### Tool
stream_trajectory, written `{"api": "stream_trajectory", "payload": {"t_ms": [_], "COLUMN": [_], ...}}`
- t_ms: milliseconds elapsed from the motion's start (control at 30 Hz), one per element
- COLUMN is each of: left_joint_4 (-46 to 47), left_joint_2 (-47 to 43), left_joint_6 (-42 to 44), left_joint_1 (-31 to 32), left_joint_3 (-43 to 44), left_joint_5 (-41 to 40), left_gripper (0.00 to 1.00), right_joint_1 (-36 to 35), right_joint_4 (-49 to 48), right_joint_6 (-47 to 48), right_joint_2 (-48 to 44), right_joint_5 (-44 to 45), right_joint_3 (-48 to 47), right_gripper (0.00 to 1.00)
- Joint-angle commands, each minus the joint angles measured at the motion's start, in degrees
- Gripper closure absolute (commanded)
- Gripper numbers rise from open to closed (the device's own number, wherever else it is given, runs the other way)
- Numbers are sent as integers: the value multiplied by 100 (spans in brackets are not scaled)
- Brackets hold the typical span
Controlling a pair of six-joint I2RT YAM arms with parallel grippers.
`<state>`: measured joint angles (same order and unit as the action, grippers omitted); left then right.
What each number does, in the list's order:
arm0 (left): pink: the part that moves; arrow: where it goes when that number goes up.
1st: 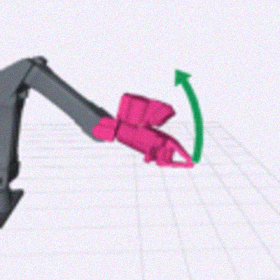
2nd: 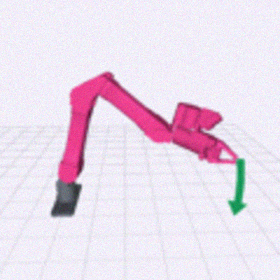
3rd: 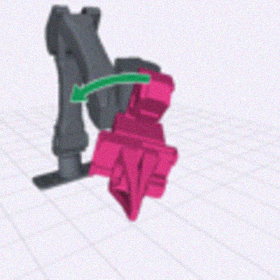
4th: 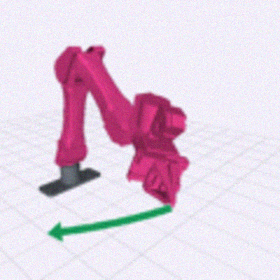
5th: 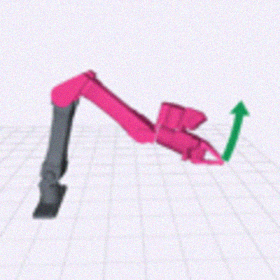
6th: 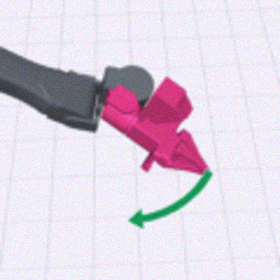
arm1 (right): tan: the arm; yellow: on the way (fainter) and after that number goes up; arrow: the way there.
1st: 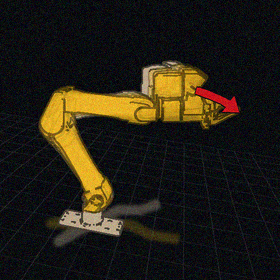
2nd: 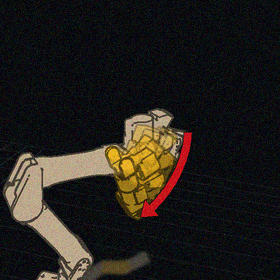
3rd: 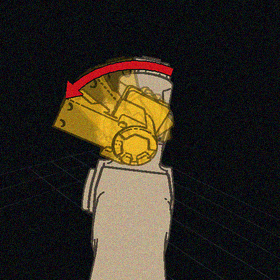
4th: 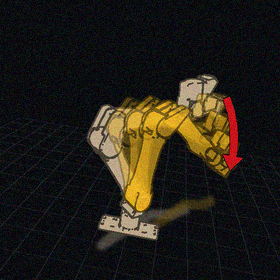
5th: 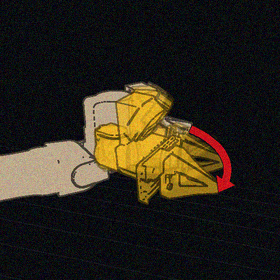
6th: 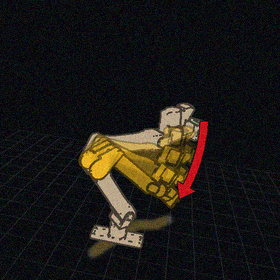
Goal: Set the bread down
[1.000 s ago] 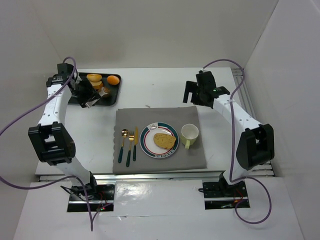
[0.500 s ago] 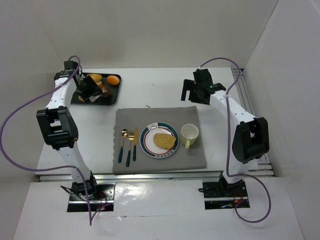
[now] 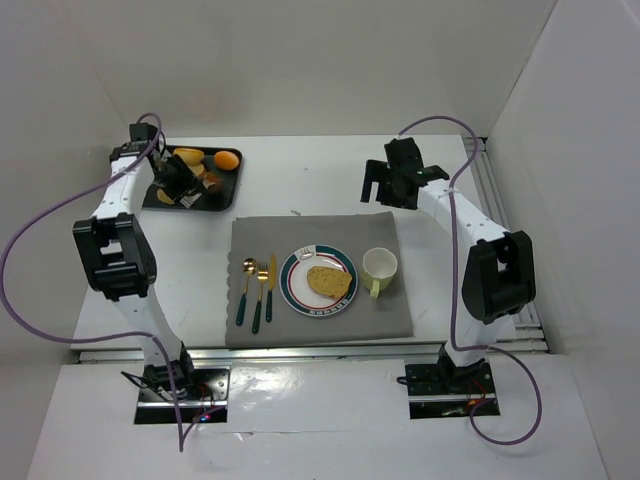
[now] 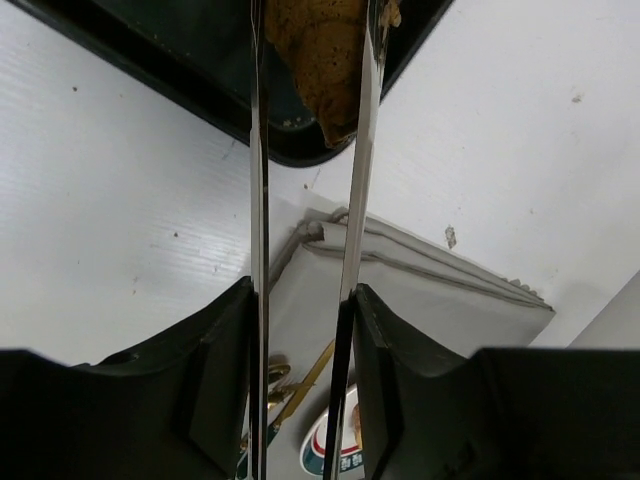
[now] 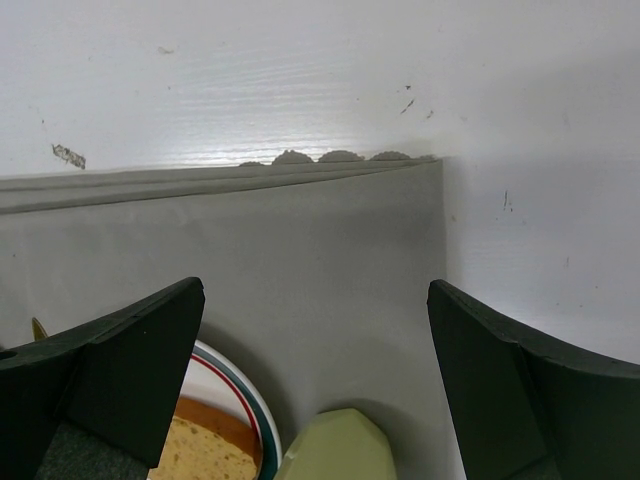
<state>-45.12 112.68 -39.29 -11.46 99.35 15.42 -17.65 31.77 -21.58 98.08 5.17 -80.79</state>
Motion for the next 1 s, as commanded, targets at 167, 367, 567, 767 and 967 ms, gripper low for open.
{"api": "stream_trajectory", "payload": {"t_ms": [167,367,567,767,967], "left_joint_4": [-268,-743,-542,65,250], "left_joint_2": [-1924,-3163,-4350,-4677,-4729], "left_joint_6": [499,1098,1046,818,388], "left_joint_1": [311,1417,2796,3510,4178], "left_joint_3": [-732,-1584,-2717,-3501,-3931], "left_joint_5": [-127,-144,-416,-549,-716], "left_gripper": [60,61,61,60,60], "right_joint_1": [-37,-37,-37,-37,-37], "right_joint_4": [-66,-66,-126,-127,-74], "right_joint_6": [-127,-127,-127,-127,-127], "right_joint_2": [-526,-1010,-1396,-1687,-1933], "right_joint_5": [11,10,2,-77,28], "right_joint_3": [177,512,732,934,1118], "right_gripper": [0,0,0,0,0]}}
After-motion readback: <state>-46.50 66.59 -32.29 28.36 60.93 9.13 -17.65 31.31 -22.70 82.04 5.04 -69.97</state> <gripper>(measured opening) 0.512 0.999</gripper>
